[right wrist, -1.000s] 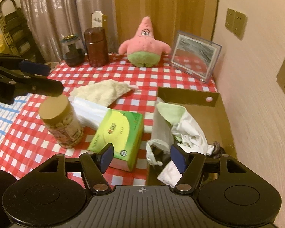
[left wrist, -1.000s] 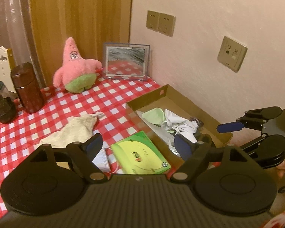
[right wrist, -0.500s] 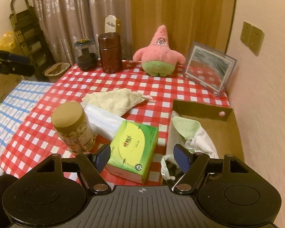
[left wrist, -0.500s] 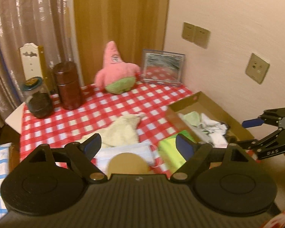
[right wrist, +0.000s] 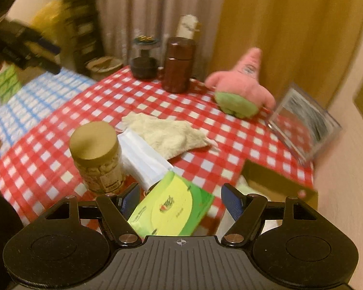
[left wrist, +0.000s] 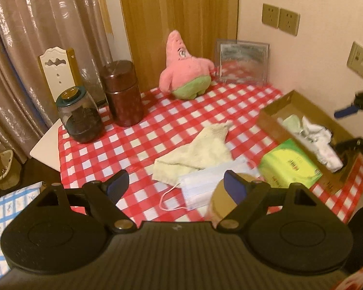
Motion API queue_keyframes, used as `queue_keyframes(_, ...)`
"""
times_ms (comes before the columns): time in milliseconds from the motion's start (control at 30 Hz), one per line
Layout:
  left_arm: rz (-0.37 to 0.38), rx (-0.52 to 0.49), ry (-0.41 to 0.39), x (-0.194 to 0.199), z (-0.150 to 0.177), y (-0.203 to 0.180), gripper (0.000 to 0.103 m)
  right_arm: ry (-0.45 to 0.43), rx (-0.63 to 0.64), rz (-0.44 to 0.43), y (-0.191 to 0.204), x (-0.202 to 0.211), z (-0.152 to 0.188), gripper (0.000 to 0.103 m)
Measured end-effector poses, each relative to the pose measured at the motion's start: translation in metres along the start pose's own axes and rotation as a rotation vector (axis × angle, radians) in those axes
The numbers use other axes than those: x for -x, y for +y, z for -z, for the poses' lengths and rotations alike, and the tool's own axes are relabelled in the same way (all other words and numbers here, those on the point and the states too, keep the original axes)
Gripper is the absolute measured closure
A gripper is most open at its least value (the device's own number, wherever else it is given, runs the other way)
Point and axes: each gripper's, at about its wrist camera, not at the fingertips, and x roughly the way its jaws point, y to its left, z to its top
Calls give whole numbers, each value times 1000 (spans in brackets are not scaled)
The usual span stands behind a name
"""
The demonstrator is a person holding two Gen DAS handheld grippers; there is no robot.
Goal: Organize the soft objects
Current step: 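Withdraw both open tools from the box toward the mask and cream towel, then grasp the white face mask with the right tool and lift it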
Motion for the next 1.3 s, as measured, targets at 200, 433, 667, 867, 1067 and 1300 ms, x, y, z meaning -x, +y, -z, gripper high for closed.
queue_keyframes(200, 16, -32, 29, -32, 6, 16, 19, 43, 256, -79, 14, -40, -17, 30)
queue_keyframes(433, 28, -121, 60, -73, 13, 24, 19, 116, 477, -221, 25, -95, -32, 30)
queue_keyframes(667, 30, -258, 60, -108, 21, 29, 19, 196, 561, -285, 32, -149, -47, 30)
queue_keyframes(867, 45, -293, 51, -134, 24, 41, 19, 259, 639, -342, 45, -188, -43, 30)
queue_keyframes(1067, 61, -330, 57, -156, 29, 45, 19, 314, 669, -392, 53, -222, -37, 37)
queue_keyframes(1300, 74, -375, 112, -177, 37, 45, 19, 357, 732, -410, 59, -249, -29, 46)
